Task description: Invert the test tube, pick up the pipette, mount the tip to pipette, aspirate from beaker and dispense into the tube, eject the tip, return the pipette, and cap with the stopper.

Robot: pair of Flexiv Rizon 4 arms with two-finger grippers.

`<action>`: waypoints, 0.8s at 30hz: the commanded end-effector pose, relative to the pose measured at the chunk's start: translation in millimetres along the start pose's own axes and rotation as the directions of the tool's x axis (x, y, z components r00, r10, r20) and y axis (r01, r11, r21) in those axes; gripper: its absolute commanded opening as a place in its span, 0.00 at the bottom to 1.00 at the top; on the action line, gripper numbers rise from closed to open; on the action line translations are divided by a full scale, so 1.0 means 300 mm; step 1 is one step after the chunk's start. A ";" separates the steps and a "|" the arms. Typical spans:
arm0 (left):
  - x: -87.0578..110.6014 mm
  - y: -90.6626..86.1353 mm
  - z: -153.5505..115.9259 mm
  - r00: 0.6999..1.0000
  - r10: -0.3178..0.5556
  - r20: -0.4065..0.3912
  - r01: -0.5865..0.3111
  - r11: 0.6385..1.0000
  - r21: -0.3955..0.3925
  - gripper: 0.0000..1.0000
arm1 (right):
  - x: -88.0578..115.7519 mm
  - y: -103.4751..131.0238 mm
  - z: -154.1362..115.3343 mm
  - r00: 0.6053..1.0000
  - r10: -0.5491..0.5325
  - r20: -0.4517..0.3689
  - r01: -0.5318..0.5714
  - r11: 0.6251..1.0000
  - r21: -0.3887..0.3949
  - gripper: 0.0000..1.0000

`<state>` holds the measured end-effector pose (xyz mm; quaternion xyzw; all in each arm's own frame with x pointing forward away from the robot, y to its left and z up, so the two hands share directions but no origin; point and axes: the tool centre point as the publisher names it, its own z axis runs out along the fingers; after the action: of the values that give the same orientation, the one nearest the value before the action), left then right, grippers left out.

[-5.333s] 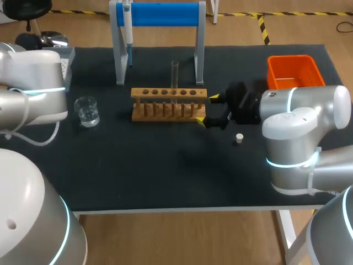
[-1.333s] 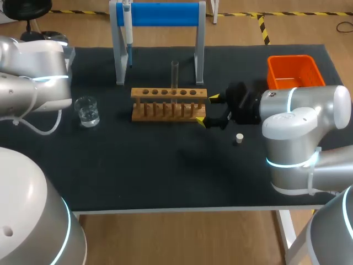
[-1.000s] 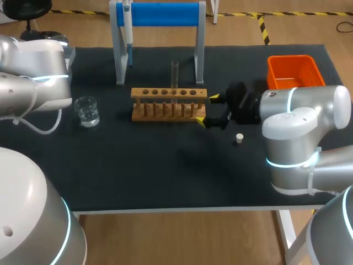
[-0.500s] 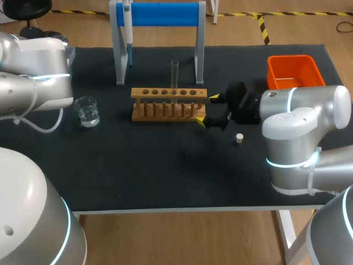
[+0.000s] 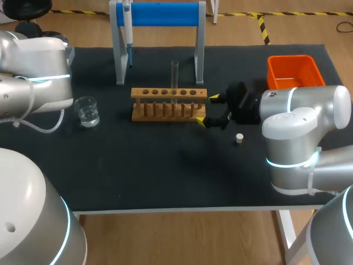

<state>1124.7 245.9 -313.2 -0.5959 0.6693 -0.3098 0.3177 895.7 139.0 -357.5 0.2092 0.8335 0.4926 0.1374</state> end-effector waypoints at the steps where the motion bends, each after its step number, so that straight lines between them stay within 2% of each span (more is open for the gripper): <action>1: 0.005 0.000 -0.046 1.000 -0.003 0.008 0.002 0.999 0.032 0.00 | -0.001 0.001 -0.003 1.000 0.000 -0.002 0.000 1.000 0.002 1.00; 7: 0.042 -0.041 -0.116 1.000 0.026 -0.002 -0.026 0.996 0.080 0.00 | -0.001 0.001 -0.003 1.000 0.000 -0.002 0.000 1.000 0.002 1.00; 12: 0.126 -0.096 -0.221 0.991 0.126 -0.048 -0.118 0.984 0.136 0.00 | -0.001 0.001 -0.003 1.000 0.000 -0.002 0.000 1.000 0.002 1.00; 16: 0.217 -0.135 -0.321 0.966 0.231 -0.118 -0.211 0.964 0.163 0.00 | -0.001 0.001 -0.003 1.000 0.000 -0.002 0.000 1.000 0.002 1.00; 20: 0.338 -0.154 -0.443 0.899 0.357 -0.255 -0.305 0.926 0.221 0.00 | -0.001 0.001 -0.003 1.000 0.000 -0.002 0.000 1.000 0.002 1.00; 23: 0.450 -0.142 -0.543 0.805 0.457 -0.378 -0.388 0.888 0.247 0.00 | -0.001 0.001 -0.003 1.000 0.000 -0.002 0.000 1.000 0.002 1.00; 24: 0.450 -0.142 -0.543 0.805 0.457 -0.378 -0.388 0.888 0.247 0.00 | -0.001 0.001 -0.003 1.000 0.000 -0.002 0.000 1.000 0.002 1.00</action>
<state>1056.8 100.7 -218.2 -0.3845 0.7656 -0.3982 0.3277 895.7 139.1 -357.5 0.2092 0.8335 0.4926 0.1374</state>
